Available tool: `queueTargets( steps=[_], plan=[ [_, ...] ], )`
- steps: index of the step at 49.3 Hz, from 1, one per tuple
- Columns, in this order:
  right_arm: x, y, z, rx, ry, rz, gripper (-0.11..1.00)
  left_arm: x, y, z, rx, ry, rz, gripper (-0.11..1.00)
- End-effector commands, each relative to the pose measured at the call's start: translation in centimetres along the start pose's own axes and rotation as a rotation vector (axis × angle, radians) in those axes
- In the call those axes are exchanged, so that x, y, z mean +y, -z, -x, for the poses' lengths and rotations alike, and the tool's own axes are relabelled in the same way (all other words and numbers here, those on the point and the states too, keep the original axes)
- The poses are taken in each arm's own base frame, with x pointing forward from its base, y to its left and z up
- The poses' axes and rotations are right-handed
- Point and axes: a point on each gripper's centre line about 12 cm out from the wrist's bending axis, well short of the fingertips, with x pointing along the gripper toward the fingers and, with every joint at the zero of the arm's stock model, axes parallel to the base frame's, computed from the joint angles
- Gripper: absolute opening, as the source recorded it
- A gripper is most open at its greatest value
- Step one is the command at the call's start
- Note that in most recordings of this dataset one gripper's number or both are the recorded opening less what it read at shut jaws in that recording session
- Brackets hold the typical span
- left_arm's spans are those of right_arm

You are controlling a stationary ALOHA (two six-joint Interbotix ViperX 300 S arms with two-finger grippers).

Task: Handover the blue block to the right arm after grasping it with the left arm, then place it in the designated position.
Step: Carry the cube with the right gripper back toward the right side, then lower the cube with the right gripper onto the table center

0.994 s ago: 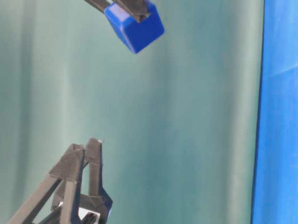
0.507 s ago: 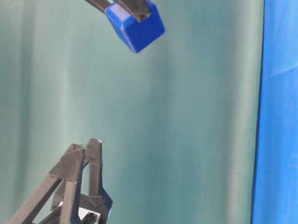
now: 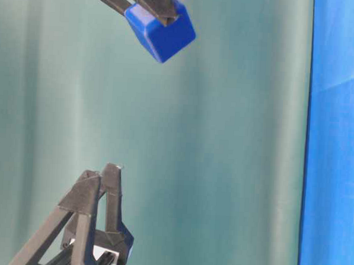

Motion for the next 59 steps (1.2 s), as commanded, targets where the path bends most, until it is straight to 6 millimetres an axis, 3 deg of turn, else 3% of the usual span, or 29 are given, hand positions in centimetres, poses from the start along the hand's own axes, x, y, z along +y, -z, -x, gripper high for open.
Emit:
queueTargets(
  steps=[1, 28, 45, 59],
  plan=[
    [0.3, -1.1, -0.1, -0.028, -0.01, -0.002, 0.55, 0.0, -0.9, 0.0, -0.026, -0.001, 0.003, 0.93],
    [2.0, 2.1, -7.9, 0.054, -0.089, 0.016, 0.55, 0.0, -0.9, 0.0, -0.028, -0.001, 0.011, 0.93],
    [2.3, 5.6, -13.4, 0.128, -0.12, -0.045, 0.55, 0.0, -0.9, 0.0, -0.026, -0.001, 0.011, 0.93],
    [2.6, 7.6, -16.3, 0.153, -0.14, -0.075, 0.55, 0.0, -0.8, 0.0, -0.026, -0.001, 0.011, 0.93]
  ],
)
